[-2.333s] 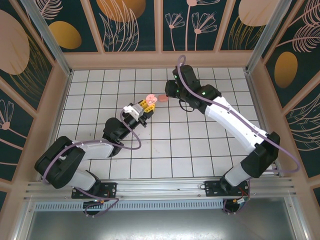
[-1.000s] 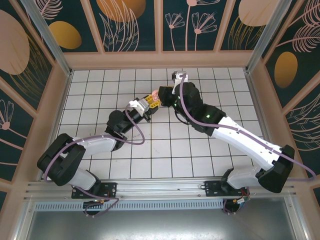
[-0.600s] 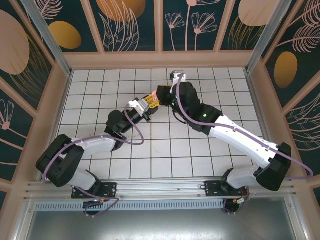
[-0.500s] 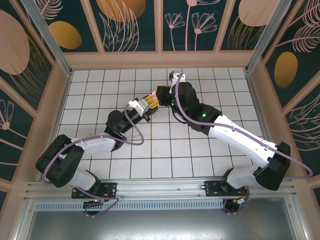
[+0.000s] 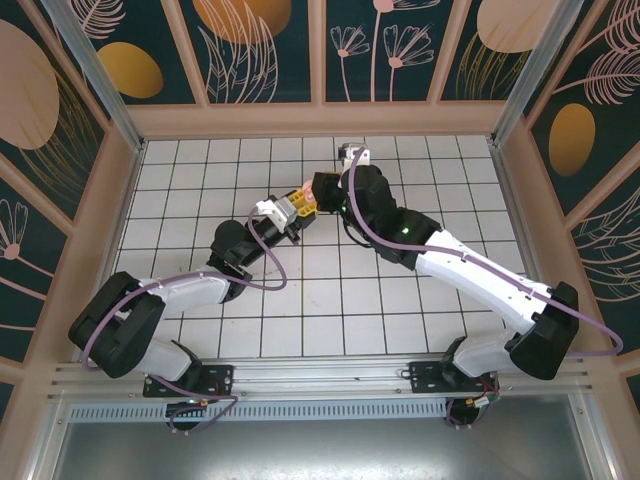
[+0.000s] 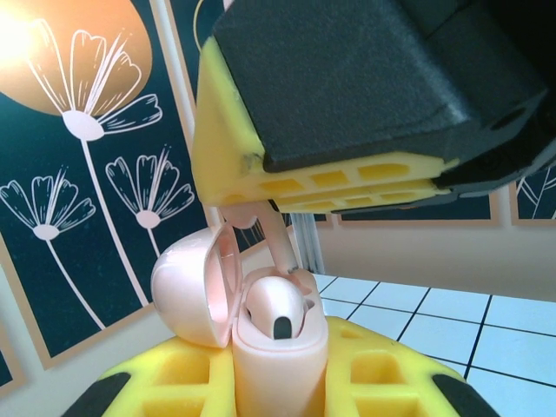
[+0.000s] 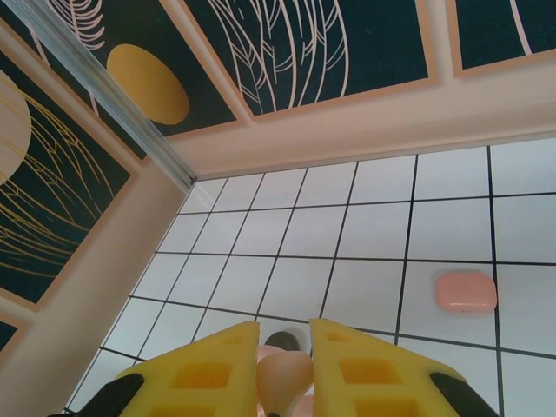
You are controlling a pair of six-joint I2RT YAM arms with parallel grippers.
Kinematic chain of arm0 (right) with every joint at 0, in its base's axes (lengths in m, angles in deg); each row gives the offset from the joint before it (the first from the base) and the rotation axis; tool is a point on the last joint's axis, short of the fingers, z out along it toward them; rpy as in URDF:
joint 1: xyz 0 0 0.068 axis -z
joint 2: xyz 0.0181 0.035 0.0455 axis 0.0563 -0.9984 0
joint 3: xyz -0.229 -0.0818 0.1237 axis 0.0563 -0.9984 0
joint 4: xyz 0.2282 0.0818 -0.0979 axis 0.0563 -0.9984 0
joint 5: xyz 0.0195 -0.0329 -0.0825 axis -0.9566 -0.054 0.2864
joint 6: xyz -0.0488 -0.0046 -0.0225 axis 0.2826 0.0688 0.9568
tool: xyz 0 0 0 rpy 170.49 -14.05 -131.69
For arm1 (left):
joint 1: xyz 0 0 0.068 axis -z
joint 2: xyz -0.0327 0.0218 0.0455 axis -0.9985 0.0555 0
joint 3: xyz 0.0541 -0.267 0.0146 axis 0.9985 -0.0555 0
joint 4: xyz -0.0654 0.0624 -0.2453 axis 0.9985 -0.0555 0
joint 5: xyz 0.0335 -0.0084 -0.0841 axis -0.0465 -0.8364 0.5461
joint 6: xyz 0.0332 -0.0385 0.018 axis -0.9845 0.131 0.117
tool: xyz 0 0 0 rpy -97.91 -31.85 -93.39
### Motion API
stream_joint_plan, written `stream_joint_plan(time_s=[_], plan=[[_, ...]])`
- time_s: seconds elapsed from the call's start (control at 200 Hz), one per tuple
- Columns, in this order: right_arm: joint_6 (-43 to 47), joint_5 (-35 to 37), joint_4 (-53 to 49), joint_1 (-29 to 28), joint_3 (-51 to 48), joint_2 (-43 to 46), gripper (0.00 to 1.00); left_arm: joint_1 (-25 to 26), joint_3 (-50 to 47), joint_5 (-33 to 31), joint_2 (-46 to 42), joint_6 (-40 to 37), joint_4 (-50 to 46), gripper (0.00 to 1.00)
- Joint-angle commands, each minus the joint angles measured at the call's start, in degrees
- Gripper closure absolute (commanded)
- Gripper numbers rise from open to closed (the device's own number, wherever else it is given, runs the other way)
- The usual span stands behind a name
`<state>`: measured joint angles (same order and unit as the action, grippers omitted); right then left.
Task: Insert the wireless bluetooth earbuds into the charging case
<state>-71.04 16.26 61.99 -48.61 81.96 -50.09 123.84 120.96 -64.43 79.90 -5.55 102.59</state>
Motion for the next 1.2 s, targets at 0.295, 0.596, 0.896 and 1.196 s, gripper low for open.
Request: stream_joint_plan(time_s=[0.295, 0.596, 0.896, 1.196], plan=[[-3.2, -0.3, 2.6, 0.2, -2.9, -0.2, 0.81, 0.0, 1.6, 1.5, -1.4, 3.1, 4.6, 1.00], [-5.2, 0.4, 2.8, 0.1, -3.8, -0.5, 0.83, -0.1, 1.9, 1.4, -1.5, 3.7, 4.7, 1.00], [-3.3, 1.3, 1.6, -1.1, -4.1, -1.4, 0.83, 0.0, 2.0, 1.4, -1.5, 3.9, 5.0, 1.00], [2.0, 2.5, -0.4, -3.4, -2.7, -4.0, 0.83, 0.0, 2.0, 1.2, -1.8, 3.7, 4.3, 1.00]])
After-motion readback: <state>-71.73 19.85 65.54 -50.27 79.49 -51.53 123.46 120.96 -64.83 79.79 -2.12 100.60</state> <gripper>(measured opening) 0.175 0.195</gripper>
